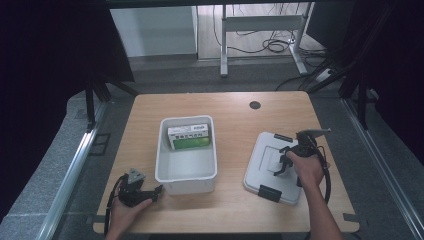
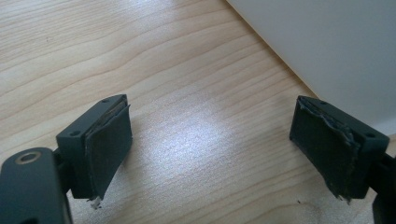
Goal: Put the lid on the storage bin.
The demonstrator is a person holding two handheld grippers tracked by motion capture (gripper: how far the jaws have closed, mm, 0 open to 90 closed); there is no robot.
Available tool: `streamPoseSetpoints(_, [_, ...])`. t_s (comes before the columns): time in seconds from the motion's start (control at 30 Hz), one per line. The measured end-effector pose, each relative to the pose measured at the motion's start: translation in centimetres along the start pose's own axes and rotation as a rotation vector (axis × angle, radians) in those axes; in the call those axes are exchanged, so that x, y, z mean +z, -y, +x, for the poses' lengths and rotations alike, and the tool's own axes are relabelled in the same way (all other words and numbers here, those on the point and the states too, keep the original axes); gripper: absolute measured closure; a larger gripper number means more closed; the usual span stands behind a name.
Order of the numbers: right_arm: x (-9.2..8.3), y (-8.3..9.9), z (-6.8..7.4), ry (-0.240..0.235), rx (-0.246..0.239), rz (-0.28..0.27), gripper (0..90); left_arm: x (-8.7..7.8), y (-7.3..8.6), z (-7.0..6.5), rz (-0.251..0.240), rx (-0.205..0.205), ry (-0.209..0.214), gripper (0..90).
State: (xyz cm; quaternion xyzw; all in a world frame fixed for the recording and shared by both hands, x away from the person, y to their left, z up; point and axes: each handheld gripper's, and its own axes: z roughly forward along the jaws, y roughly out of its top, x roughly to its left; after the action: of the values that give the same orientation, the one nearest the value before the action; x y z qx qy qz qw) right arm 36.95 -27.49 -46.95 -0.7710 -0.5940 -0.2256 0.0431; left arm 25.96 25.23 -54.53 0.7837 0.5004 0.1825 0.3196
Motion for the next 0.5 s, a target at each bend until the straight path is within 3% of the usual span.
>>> streamPoseSetpoints(0.5, [-0.26, 0.12, -0.36, -0.013, 0.103, -0.036, 84.5, 0.00, 0.00, 0.00, 0.000, 0.000, 0.000, 12.8])
